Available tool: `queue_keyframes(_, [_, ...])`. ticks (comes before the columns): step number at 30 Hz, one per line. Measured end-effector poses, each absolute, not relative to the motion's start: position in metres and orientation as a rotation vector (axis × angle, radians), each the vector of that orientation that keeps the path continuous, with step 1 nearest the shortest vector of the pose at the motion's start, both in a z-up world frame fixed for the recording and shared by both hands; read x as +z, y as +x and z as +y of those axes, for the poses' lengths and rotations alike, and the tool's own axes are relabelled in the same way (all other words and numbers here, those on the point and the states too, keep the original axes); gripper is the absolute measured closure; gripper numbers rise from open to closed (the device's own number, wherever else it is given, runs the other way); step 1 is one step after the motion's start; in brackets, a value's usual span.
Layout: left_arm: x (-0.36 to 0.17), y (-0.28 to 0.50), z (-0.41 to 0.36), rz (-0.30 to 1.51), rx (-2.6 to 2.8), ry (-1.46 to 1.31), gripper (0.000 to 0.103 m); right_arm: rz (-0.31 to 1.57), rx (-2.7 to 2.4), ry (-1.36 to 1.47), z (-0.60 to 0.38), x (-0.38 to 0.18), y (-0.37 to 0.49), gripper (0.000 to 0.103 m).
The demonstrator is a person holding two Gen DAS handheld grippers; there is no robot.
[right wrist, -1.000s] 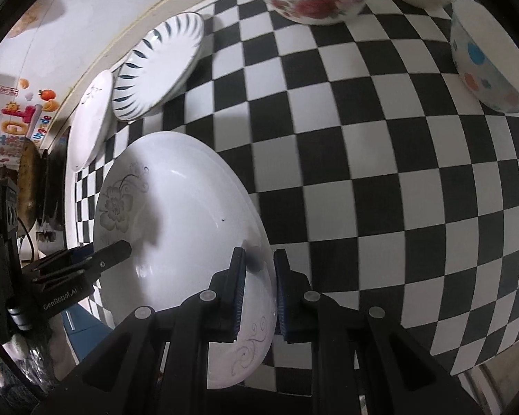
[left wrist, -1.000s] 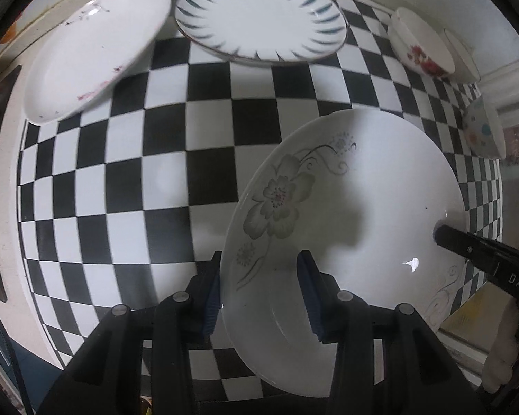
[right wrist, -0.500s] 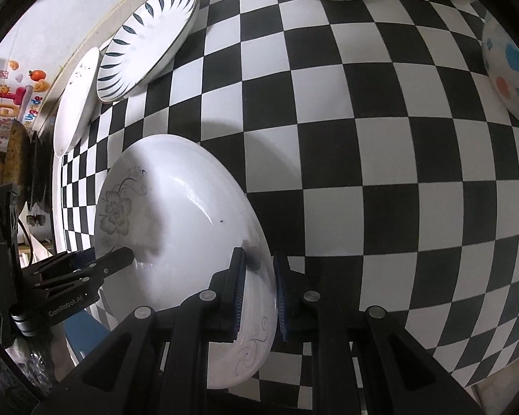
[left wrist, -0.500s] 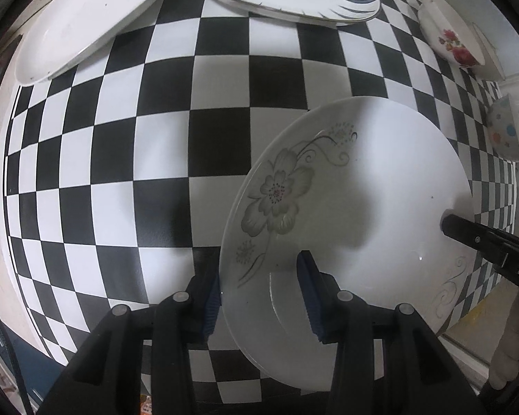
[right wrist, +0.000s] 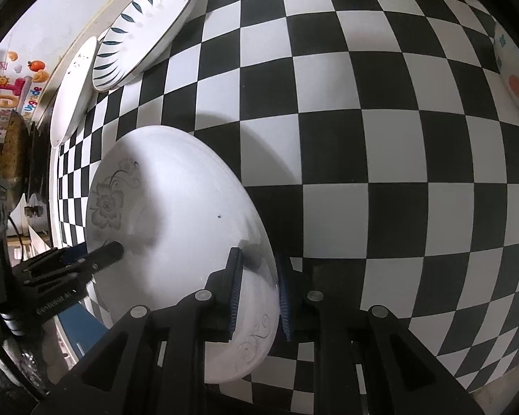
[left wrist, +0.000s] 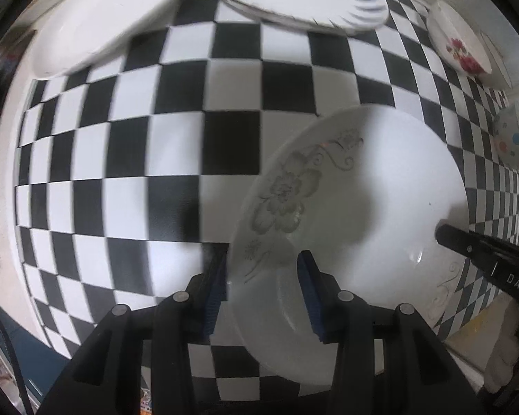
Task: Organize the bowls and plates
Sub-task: 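Lower the grey-flower plate onto the pink-flower plate and regrip both rims with both tools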
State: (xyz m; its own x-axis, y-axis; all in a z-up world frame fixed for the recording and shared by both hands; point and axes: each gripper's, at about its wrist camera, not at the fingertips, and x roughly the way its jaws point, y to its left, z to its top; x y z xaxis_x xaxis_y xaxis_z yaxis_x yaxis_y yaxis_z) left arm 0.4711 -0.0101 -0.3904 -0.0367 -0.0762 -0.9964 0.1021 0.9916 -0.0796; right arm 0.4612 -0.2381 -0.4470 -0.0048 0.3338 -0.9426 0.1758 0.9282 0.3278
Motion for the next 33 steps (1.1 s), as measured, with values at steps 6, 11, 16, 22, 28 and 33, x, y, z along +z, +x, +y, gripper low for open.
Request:
queue_keyframes(6, [-0.331,0.465,0.02,1.455,-0.018,0.007,0.064,1.541,0.126,0.351,-0.249,-0.423,0.461,0.082])
queue_keyframes(11, [-0.284,0.477,0.06,1.325,0.075,-0.05,0.056,1.468,0.188,0.289,-0.243,-0.384,0.482,0.081])
queue_keyframes(16, [-0.281,0.51,0.107,1.304,0.103,-0.166,0.048,1.395,0.321,0.356,-0.202,-0.344,0.535,0.045])
queue_keyframes(22, [-0.32,0.566,0.174,1.36,0.122,-0.384,0.048,1.352,0.444,0.338,-0.119,-0.327,0.625,0.041])
queue_keyframes(28, [-0.363,0.616,0.219,1.396,0.128,-0.504,0.048,1.401,0.467,0.192,-0.042,-0.373,0.731,0.041])
queue_keyframes(33, [-0.39,0.636,0.235,1.426,0.112,-0.576,0.048,1.478,0.477,0.111,-0.012,-0.418,0.782,0.042])
